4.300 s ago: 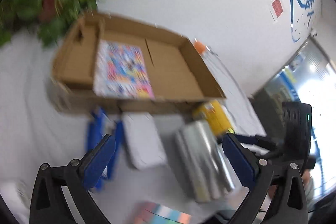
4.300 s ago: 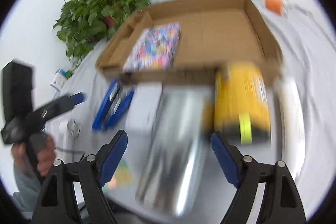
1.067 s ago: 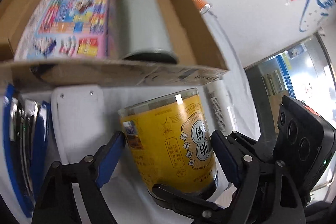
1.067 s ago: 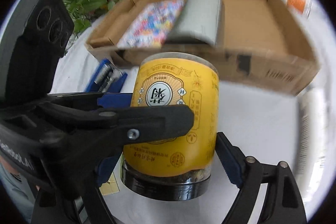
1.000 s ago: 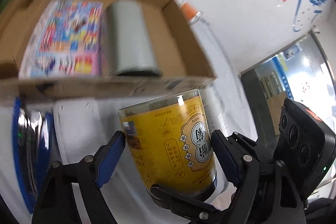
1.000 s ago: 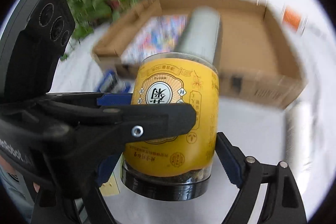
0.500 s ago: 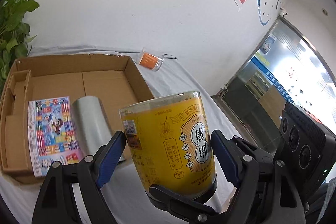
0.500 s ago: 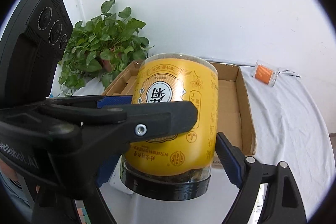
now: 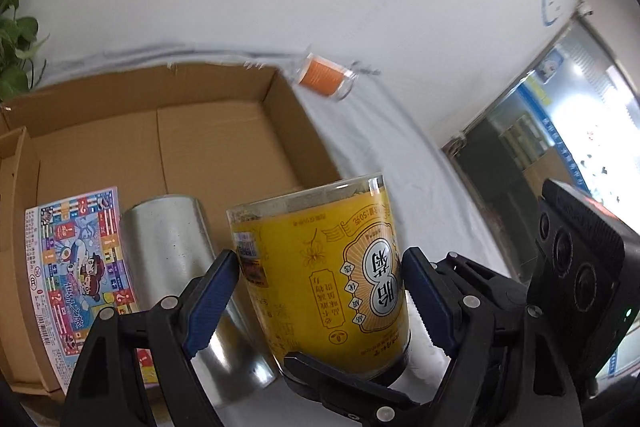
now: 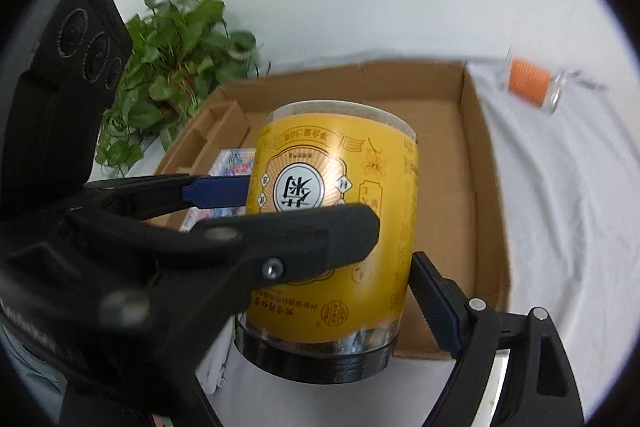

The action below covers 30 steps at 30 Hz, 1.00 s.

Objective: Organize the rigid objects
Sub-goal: 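Lower the yellow jar into the box beside the silver can and release, then grasp the white spray bottle with the right gripper and lift it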

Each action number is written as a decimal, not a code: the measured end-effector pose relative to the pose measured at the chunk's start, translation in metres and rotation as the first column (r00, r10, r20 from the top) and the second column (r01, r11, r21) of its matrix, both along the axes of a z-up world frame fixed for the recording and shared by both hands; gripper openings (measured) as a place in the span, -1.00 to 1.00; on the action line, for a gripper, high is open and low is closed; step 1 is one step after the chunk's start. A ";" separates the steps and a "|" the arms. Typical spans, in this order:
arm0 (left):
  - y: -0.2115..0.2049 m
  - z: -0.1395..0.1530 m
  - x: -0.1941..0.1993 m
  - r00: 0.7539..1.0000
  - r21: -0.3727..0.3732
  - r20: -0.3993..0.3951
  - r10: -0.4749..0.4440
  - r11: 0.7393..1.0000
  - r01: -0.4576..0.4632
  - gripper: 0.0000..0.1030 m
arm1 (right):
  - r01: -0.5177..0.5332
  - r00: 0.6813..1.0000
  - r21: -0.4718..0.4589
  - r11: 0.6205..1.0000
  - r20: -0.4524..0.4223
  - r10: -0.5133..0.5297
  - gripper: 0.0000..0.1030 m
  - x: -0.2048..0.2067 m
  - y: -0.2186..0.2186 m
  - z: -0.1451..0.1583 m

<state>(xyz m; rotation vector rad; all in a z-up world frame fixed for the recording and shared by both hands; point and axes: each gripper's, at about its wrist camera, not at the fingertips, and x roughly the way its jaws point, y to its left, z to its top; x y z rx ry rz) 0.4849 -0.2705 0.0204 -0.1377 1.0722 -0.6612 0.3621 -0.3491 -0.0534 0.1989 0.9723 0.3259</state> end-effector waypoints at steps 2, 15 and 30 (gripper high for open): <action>-0.008 -0.025 0.012 0.999 0.058 -0.051 0.005 0.998 -0.002 0.58 | -0.003 0.997 0.039 0.999 -0.081 0.006 0.67 0.011 -0.006 -0.020; 0.025 -0.017 -0.010 0.993 0.142 0.029 0.116 0.983 -0.119 0.36 | -0.006 0.989 -0.116 0.993 -0.150 -0.012 0.73 0.004 0.009 -0.048; 0.089 0.000 -0.186 0.798 0.408 0.511 0.320 0.726 -0.553 0.99 | 0.116 0.982 -0.177 0.977 0.171 -0.086 0.78 -0.144 0.050 0.000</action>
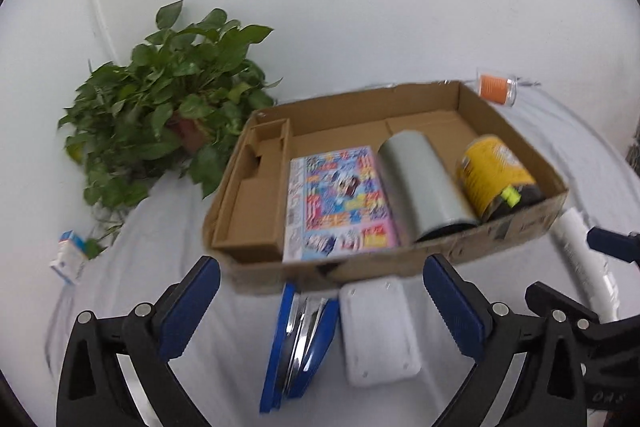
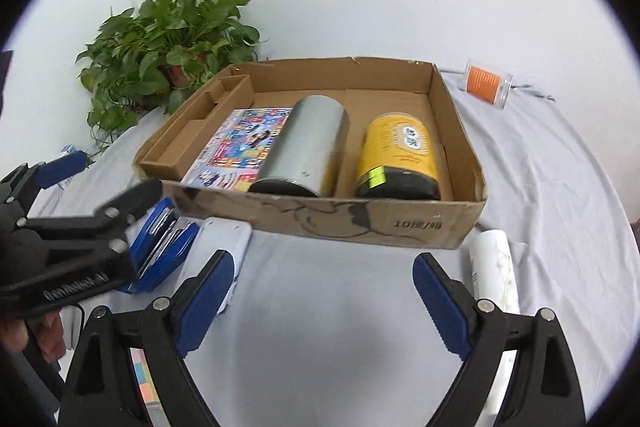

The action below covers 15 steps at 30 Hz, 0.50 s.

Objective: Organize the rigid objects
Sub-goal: 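Grasp the white spray bottle with the right gripper and lift it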

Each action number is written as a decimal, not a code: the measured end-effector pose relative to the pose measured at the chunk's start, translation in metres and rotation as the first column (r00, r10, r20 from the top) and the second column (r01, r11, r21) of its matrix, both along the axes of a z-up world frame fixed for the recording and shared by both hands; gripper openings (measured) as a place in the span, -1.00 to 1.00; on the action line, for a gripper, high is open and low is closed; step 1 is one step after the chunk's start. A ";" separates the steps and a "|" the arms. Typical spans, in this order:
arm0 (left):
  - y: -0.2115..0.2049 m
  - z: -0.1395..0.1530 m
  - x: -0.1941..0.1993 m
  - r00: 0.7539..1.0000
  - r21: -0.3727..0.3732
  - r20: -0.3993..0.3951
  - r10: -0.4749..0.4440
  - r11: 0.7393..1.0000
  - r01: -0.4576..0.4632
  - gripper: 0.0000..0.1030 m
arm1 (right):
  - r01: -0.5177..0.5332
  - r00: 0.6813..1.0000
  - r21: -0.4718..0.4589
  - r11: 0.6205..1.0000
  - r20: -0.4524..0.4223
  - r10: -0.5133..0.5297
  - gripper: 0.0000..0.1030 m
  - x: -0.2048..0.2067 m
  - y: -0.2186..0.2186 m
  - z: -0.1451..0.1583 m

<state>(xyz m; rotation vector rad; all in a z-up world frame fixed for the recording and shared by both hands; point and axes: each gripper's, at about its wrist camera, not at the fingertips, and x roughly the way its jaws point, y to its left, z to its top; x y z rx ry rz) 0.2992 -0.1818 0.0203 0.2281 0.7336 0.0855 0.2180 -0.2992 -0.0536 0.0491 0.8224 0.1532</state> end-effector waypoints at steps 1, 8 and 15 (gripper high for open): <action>0.002 -0.005 -0.008 1.000 0.003 -0.013 -0.001 1.000 0.001 0.98 | 0.001 1.000 0.007 1.000 0.004 -0.001 0.78 -0.004 0.003 0.000; 0.000 -0.030 -0.031 0.998 -0.036 -0.058 -0.030 0.999 0.028 0.97 | 0.085 0.996 -0.016 0.996 -0.003 -0.085 0.77 -0.014 -0.027 -0.003; -0.035 -0.038 -0.021 0.989 -0.017 -0.098 -0.113 0.994 0.112 0.97 | 0.246 0.959 -0.107 0.963 -0.114 -0.258 0.74 -0.009 -0.112 -0.039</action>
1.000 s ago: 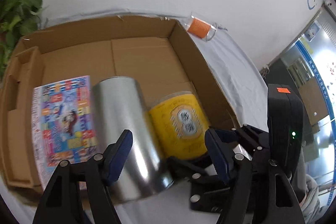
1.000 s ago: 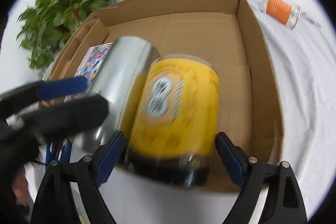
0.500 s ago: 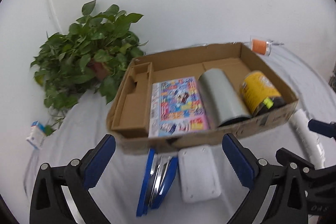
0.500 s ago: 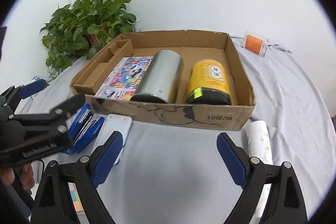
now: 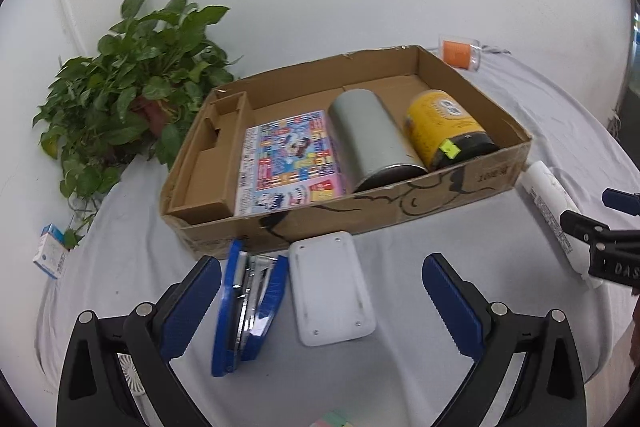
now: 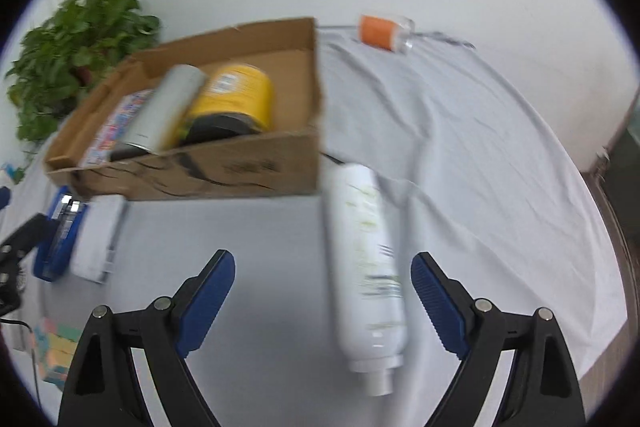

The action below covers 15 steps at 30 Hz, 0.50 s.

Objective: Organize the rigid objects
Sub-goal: 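Grasp the white spray bottle with the right gripper and lift it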

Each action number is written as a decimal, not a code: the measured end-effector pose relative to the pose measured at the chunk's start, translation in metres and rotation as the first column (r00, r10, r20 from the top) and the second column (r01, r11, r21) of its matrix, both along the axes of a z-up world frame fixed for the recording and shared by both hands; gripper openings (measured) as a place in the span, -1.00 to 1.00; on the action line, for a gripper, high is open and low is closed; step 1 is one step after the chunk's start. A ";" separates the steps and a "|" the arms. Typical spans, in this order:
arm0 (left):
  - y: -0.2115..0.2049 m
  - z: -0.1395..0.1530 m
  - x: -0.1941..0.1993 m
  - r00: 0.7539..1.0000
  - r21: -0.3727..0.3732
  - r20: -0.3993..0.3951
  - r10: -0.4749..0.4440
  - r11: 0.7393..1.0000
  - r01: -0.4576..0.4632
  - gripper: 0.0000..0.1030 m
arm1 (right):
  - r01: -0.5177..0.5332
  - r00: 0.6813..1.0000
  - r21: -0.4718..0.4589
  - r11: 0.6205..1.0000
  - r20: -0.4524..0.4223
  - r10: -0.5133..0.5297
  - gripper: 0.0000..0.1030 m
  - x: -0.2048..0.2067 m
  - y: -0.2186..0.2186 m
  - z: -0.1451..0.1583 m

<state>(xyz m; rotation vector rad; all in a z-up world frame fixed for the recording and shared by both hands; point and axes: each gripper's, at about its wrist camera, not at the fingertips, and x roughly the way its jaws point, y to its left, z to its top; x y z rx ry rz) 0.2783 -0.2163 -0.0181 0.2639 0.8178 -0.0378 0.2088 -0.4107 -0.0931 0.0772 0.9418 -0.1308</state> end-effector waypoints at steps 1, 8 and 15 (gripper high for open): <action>-0.005 -0.001 0.002 1.000 0.003 -0.006 -0.016 1.000 0.016 0.97 | 0.011 1.000 -0.011 1.000 -0.015 -0.011 0.73 0.000 -0.007 -0.006; -0.040 -0.016 0.010 0.992 0.023 -0.069 -0.102 0.994 0.104 0.97 | -0.056 0.993 -0.019 0.998 -0.107 0.054 -0.15 0.001 -0.003 -0.049; -0.060 -0.024 0.025 0.975 -0.019 -0.124 -0.182 0.983 0.181 0.97 | -0.406 0.911 0.055 0.912 -0.049 0.408 -0.15 -0.022 0.034 -0.050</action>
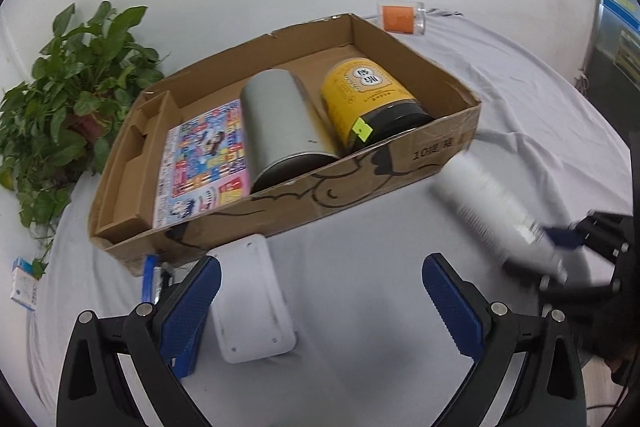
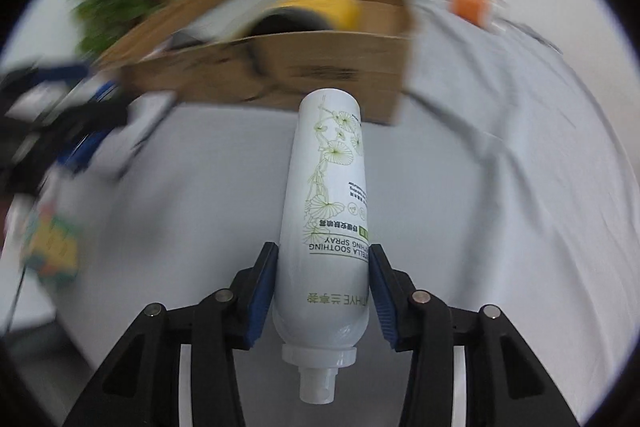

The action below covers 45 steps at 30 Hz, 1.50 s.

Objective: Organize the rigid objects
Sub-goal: 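Grasp the white spray bottle with the right gripper and lift it, then turn the spray bottle upright in the right gripper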

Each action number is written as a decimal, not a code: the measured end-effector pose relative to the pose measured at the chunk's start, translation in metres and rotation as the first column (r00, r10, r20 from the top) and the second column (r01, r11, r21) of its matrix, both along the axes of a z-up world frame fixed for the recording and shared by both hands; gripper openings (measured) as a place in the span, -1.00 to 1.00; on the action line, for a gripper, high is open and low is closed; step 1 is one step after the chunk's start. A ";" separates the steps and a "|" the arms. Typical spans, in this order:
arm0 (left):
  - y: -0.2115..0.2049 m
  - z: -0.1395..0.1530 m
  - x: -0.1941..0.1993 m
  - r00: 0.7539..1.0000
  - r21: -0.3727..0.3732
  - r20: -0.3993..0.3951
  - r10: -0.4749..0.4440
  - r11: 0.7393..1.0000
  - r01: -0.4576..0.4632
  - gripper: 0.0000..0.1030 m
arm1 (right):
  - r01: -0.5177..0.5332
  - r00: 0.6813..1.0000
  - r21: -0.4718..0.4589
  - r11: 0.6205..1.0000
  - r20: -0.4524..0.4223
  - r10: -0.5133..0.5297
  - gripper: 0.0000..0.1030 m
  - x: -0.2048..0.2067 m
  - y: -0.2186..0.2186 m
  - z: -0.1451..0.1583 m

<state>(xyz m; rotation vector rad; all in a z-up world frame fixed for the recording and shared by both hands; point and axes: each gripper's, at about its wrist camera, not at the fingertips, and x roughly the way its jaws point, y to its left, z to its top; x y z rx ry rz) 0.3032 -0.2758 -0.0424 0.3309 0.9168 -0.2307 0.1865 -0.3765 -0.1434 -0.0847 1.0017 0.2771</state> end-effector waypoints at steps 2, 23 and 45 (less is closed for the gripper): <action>-0.004 -0.002 0.006 0.999 -0.012 -0.020 -0.029 1.000 0.029 0.97 | -0.171 0.985 -0.030 0.985 0.024 0.172 -0.15 -0.017 0.018 0.000; -0.066 -0.045 0.011 0.851 -0.183 -0.315 -0.420 0.907 0.380 0.29 | -0.133 0.990 -0.191 0.973 0.027 0.140 -0.01 -0.010 -0.052 0.011; -0.084 -0.058 0.005 0.718 -0.265 -0.459 -0.523 0.852 0.452 -0.43 | 0.518 0.839 0.413 0.749 -0.417 -0.351 0.15 0.042 -0.090 -0.014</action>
